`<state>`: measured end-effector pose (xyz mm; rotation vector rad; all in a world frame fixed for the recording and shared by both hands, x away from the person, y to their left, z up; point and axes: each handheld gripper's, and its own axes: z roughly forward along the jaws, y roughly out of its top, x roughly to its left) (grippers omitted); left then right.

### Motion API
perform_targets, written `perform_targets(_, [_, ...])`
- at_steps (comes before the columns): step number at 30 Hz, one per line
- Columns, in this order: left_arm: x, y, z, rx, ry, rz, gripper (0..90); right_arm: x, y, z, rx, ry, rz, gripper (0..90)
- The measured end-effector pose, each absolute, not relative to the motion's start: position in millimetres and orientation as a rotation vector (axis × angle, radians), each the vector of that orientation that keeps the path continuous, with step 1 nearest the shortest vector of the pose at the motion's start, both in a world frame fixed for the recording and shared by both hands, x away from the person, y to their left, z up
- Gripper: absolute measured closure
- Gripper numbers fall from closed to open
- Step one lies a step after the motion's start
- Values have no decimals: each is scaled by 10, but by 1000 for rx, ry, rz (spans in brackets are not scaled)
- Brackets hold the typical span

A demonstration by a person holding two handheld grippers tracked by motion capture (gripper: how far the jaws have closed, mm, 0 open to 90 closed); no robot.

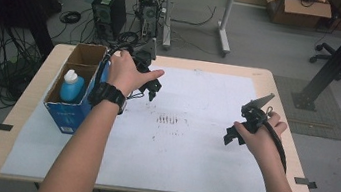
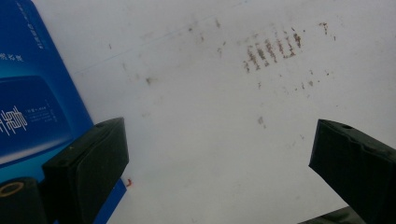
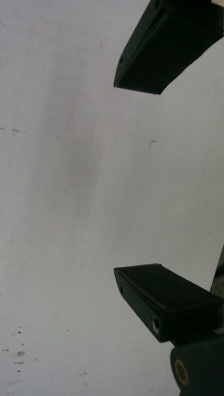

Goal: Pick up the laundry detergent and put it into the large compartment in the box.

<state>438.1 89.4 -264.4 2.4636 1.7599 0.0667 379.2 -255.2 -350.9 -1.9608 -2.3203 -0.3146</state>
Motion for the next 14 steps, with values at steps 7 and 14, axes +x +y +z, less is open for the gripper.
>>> perform_targets(7, [4373,901,-2642,2466,1759,61,48,3775,-2542,-3511,-1960,-2317,-314,86])
perform_targets(14, [4373,900,-2644,2470,1757,61,48,3771,-2559,-3488,-1961,-2319,-323,84])
